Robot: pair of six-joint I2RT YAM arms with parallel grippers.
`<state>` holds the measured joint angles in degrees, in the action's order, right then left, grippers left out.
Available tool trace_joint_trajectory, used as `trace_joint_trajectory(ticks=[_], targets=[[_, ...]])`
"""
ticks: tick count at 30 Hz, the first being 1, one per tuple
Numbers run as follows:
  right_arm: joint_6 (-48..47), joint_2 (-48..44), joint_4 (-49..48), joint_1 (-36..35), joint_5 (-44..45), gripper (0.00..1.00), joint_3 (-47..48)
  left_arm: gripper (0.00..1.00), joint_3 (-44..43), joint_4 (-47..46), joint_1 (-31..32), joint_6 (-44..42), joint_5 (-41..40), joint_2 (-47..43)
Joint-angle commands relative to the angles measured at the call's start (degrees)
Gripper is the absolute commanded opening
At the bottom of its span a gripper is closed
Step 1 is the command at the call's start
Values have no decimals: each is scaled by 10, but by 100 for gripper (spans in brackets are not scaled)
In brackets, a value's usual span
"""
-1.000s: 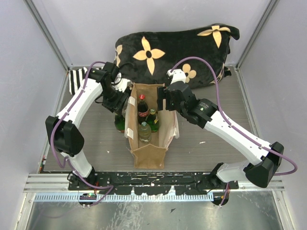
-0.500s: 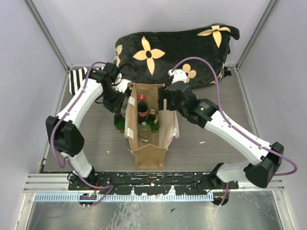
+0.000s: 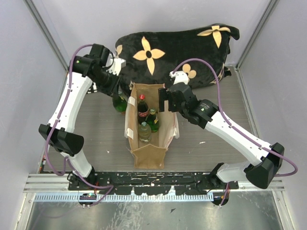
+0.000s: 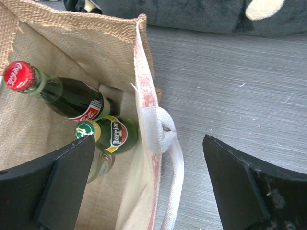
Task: Place the beverage into the canvas bag
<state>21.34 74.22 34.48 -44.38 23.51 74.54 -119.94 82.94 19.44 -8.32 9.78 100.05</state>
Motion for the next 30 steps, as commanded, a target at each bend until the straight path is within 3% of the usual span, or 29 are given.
trace_joint_trajectory(ticks=[1, 10, 21, 30], targets=[[14, -33, -2, 8, 44, 100, -1, 0, -116, 28, 0, 3, 57, 3], [38, -76, 15, 39, 69, 100, -31, 0, -232, -3, 0, 19, 87, 11], [59, -87, 23, 45, 64, 100, -51, 0, -231, -113, 1, 75, 188, -36], [67, -86, 23, 45, 59, 100, -57, 0, -223, -157, 1, 84, 193, -60]])
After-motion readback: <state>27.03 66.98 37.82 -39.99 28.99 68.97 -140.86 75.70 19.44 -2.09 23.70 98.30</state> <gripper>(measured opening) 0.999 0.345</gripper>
